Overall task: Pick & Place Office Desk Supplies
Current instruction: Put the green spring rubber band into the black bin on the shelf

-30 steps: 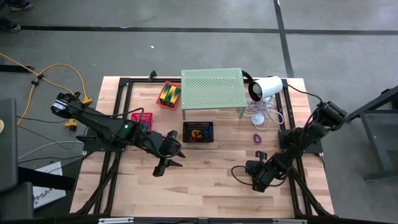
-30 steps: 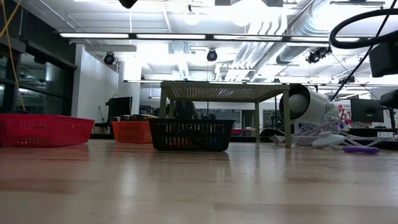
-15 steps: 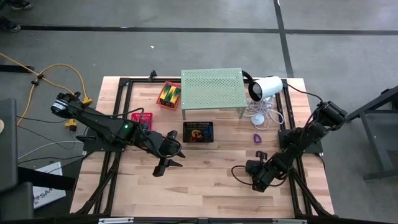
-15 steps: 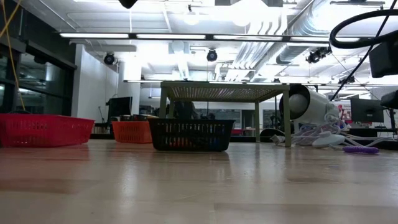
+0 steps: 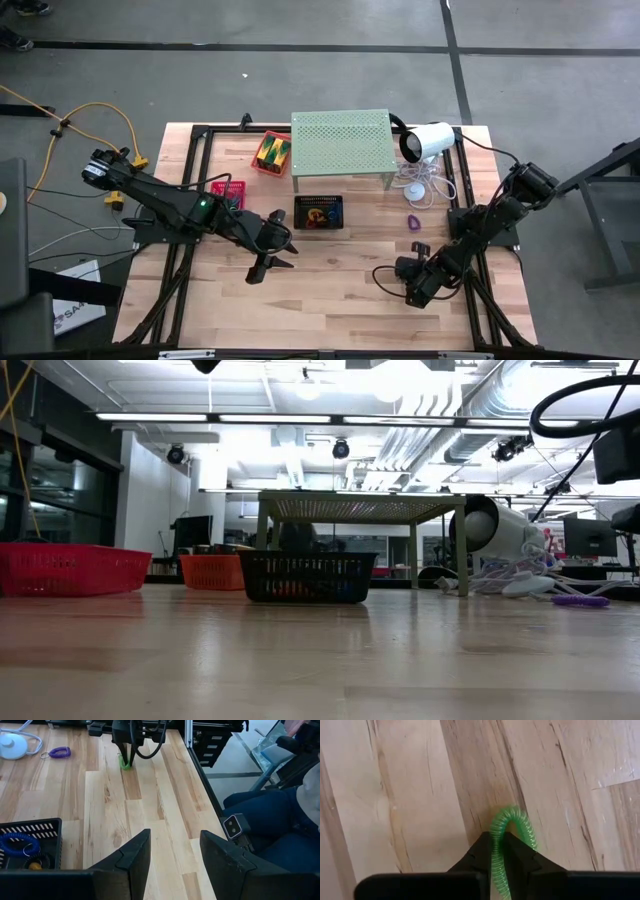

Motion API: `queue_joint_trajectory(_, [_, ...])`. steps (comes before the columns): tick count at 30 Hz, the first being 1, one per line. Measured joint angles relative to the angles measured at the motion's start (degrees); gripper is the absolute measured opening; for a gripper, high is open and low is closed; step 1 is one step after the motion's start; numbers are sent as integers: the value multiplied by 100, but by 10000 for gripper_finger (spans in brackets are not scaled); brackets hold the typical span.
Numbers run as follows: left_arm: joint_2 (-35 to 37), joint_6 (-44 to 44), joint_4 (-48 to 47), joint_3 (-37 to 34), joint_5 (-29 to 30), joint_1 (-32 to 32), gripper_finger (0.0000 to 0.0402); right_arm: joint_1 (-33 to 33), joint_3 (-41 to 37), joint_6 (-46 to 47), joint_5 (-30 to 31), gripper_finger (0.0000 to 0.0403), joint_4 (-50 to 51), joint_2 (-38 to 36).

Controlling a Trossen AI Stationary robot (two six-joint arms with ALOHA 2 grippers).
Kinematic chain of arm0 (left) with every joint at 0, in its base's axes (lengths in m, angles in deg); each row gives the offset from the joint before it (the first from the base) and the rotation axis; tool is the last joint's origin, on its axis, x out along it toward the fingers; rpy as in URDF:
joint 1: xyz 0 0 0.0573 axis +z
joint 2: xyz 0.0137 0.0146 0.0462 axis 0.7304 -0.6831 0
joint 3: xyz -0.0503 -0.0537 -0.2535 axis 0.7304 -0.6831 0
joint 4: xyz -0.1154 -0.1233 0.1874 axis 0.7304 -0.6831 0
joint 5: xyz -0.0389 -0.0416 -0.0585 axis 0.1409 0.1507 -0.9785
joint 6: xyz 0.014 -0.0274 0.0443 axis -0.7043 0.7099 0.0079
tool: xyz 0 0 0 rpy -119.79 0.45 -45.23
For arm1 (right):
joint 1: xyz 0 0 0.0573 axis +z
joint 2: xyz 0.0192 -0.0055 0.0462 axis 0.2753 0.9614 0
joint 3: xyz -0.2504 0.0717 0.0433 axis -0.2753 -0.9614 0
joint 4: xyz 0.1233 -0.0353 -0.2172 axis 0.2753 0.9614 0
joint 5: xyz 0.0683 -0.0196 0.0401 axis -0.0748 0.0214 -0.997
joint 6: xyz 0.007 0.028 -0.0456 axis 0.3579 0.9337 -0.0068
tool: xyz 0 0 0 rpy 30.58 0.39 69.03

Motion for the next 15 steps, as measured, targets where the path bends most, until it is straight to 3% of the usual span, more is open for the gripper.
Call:
queue_joint_trajectory(10, [0, 0, 0, 1, -1, 0, 166, -77, 66, -55, 63, 23, -168, -61])
queue_joint_trajectory(15, [0, 0, 0, 0, -1, 2, 166, -294, 409, -666, 245, 23, -190, -81])
